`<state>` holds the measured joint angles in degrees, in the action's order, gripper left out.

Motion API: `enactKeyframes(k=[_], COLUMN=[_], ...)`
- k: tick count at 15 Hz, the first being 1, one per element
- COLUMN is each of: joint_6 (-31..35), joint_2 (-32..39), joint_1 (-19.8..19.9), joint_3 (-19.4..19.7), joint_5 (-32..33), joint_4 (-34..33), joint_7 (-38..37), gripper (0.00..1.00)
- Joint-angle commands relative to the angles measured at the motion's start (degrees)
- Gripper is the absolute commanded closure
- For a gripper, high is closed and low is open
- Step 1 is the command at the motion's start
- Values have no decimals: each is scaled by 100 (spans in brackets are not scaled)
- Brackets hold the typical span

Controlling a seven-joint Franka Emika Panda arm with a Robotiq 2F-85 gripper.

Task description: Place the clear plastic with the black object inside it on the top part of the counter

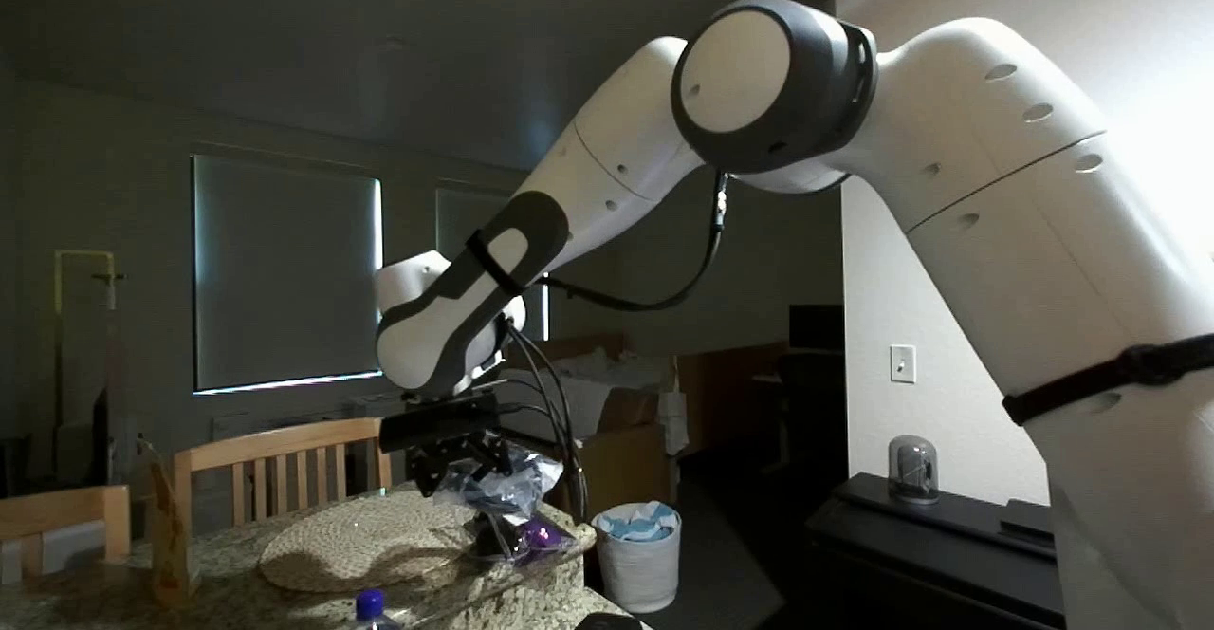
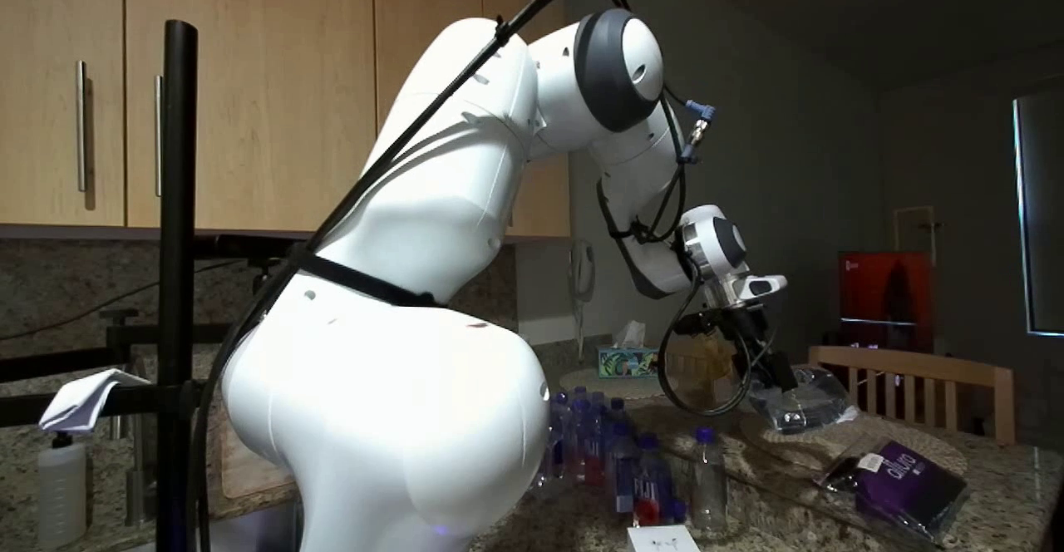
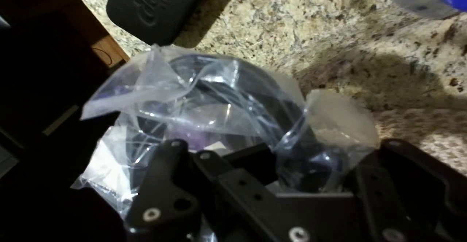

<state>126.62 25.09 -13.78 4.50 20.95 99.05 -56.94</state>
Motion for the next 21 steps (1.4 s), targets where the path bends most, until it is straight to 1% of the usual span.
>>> enactKeyframes(k=[1, 6, 7, 9, 10, 14, 17, 21], joint_6=[-3, 28, 35, 5, 15, -319, -668, -1091], joint_2=[80, 149, 160, 290, 374, 1050, 1689, 2421], joint_1=[14, 27, -19, -92, -106, -340, -523, -579], joint_3=[-46, -43, 6, 47, 31, 90, 142, 197], joint_5=[5, -3, 76, 167, 182, 443, 556, 439], joint_4=[-101, -157, -181, -386, -518, -1649, -2617, -3603], joint_7=[7, 18, -123, -236, -178, -66, 50, 260], gripper=[94, 95, 95, 95, 95, 95, 95, 95])
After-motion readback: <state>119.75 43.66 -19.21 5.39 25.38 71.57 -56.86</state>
